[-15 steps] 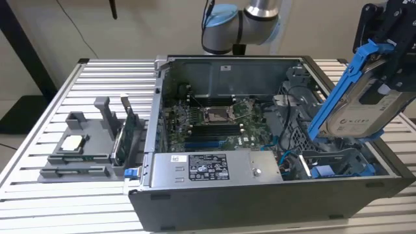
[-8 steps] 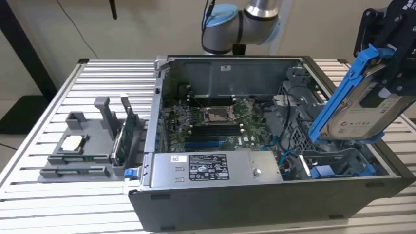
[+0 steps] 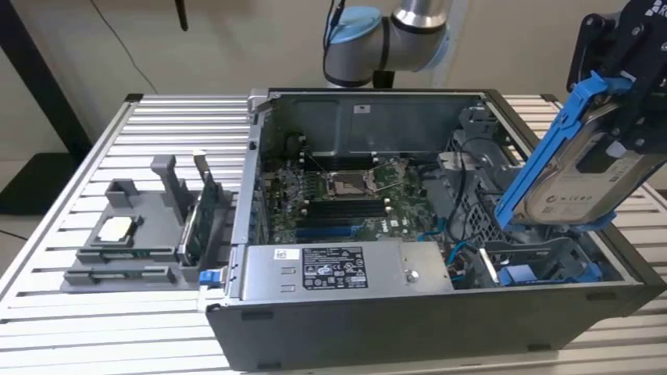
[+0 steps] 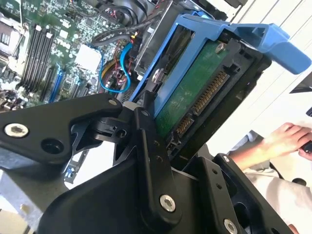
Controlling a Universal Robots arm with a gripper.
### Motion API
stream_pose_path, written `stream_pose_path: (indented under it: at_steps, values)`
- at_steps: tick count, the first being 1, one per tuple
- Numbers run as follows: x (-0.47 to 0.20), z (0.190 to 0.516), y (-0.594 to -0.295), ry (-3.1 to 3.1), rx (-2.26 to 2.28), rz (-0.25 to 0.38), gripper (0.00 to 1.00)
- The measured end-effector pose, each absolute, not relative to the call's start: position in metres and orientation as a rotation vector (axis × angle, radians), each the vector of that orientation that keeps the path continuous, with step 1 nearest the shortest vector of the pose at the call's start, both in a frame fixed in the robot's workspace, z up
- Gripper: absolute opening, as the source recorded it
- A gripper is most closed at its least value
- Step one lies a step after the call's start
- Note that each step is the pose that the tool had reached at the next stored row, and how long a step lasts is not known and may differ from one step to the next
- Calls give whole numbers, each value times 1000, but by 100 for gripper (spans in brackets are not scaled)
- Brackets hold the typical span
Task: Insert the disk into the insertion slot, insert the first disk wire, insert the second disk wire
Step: 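Insert the disk into the insertion slot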
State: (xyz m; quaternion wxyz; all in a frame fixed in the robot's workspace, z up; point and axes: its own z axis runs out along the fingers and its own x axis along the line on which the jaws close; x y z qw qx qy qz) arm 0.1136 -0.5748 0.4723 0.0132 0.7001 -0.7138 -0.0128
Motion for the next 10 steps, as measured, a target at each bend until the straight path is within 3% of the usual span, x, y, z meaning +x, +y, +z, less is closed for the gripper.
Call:
stream_pose_path:
  at_steps: [10]
  values:
    - [117, 463, -575, -2224, 2182, -40, 33]
